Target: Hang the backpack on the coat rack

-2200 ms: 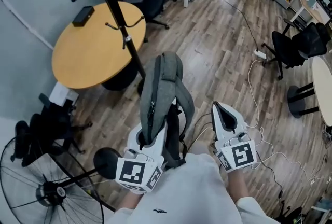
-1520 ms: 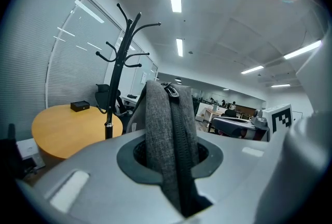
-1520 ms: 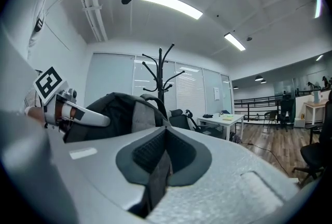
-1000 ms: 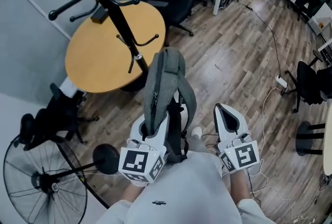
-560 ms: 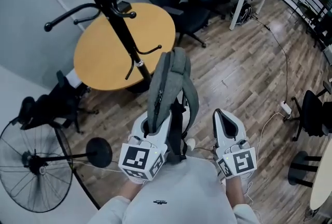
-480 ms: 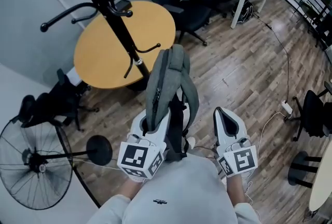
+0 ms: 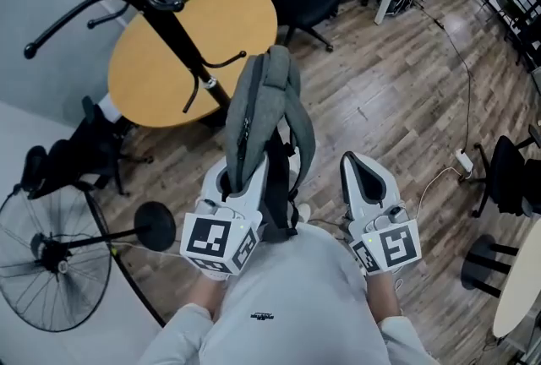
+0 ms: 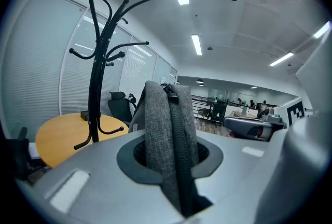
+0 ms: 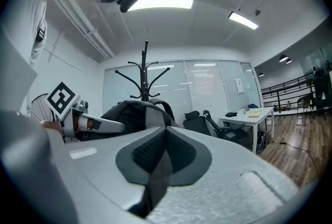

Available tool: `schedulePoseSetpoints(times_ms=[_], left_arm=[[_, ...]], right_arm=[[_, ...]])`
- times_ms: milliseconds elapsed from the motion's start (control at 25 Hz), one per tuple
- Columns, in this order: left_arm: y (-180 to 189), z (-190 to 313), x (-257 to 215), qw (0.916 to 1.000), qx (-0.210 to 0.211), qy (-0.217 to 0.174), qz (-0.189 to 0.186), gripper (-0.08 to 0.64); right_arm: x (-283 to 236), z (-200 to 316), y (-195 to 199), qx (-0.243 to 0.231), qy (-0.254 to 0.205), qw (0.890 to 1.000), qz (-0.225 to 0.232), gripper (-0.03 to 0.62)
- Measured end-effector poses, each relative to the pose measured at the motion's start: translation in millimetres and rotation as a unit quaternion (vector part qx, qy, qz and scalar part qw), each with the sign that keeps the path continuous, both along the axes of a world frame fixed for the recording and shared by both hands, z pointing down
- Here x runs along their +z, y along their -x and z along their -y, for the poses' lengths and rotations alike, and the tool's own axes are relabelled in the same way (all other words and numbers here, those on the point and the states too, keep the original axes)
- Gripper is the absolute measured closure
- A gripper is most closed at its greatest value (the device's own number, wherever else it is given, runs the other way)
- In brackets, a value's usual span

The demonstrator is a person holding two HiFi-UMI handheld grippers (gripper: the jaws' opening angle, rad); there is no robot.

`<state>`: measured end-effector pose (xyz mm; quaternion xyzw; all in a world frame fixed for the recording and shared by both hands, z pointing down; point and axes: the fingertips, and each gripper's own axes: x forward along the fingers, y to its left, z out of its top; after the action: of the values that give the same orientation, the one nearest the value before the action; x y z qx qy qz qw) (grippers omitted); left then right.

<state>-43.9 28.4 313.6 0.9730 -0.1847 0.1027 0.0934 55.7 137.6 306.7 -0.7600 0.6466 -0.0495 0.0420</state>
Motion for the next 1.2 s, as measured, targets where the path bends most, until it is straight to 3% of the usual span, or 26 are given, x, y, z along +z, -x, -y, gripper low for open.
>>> schedulePoseSetpoints(times_ms=[280, 480, 680, 1200], left_arm=[[-29, 19, 2, 0.9999, -0.005, 0.013, -0.008, 0.456], [-55, 44, 5, 0.9998, -0.009, 0.013, -0.015, 0.456], [-86, 73, 10, 0.9996, -0.009, 0.020, -0.018, 0.457], [-157, 146, 14, 0.9991, -0.016, 0.031, -0.025, 0.457]], right_arm=[[3, 18, -26, -0.006, 0.014, 1.000, 0.003, 0.592], [0, 51, -54, -0.020, 0.019, 1.000, -0.005, 0.591], [5, 90, -90, -0.024, 0.029, 0.999, 0.018, 0.591], [-8, 192, -156, -0.058, 0.019, 0.998, 0.004, 0.592]])
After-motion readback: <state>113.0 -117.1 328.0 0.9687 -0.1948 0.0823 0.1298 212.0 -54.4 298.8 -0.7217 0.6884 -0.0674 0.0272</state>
